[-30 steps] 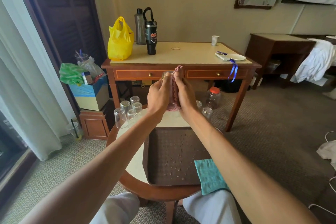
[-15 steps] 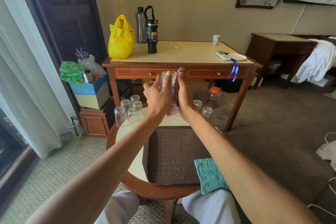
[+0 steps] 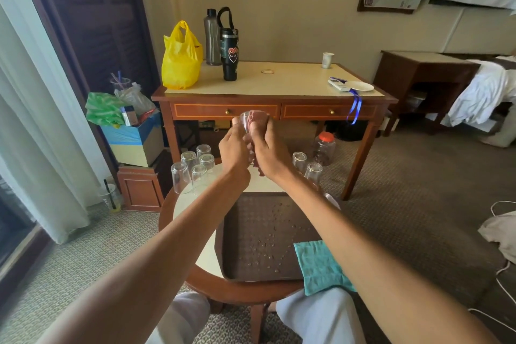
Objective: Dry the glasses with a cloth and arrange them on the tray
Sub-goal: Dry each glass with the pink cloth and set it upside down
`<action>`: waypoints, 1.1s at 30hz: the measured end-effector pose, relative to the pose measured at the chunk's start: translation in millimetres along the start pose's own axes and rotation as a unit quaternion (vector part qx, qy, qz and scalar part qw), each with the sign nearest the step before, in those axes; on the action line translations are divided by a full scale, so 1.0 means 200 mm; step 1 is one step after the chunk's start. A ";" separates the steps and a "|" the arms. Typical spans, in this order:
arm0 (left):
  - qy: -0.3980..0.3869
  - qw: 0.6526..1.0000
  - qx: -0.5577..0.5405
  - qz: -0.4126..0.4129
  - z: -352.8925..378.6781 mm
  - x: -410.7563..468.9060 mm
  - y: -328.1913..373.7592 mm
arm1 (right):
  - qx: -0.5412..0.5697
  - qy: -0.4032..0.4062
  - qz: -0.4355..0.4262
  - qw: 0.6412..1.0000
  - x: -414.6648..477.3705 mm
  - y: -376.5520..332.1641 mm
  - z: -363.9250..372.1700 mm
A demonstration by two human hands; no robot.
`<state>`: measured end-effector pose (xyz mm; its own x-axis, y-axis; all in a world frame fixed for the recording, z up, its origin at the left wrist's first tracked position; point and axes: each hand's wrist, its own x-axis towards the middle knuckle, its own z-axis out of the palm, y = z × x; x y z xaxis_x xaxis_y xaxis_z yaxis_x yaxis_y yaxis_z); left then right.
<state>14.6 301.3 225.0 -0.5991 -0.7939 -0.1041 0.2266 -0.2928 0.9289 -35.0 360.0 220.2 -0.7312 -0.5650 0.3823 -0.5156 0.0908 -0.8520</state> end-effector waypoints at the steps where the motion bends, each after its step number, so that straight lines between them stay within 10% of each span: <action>1: -0.005 1.000 0.001 -0.001 0.01 -0.02 0.00 | 0.047 0.004 0.014 0.999 0.02 -0.03 -0.01; 7: 0.002 0.983 0.128 0.132 0.03 -0.02 -0.02 | 0.177 -0.006 0.095 0.980 0.07 -0.08 -0.07; 12: -0.022 0.992 0.100 0.079 0.00 -0.01 0.04 | 0.213 -0.034 0.145 0.966 0.04 -0.04 -0.05; 26: 0.002 1.000 0.009 -0.001 0.00 -0.02 0.08 | -0.086 0.025 -0.063 0.994 0.03 -0.01 -0.02; 33: -0.010 0.992 0.076 0.099 0.04 -0.08 0.07 | 0.164 -0.020 0.134 0.977 0.13 -0.11 -0.05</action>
<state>21.1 314.5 241.8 -0.5697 -0.8167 0.0918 0.2241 -0.0469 0.9734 -46.1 351.9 252.5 -0.7990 -0.5891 0.1207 -0.1320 -0.0240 -0.9910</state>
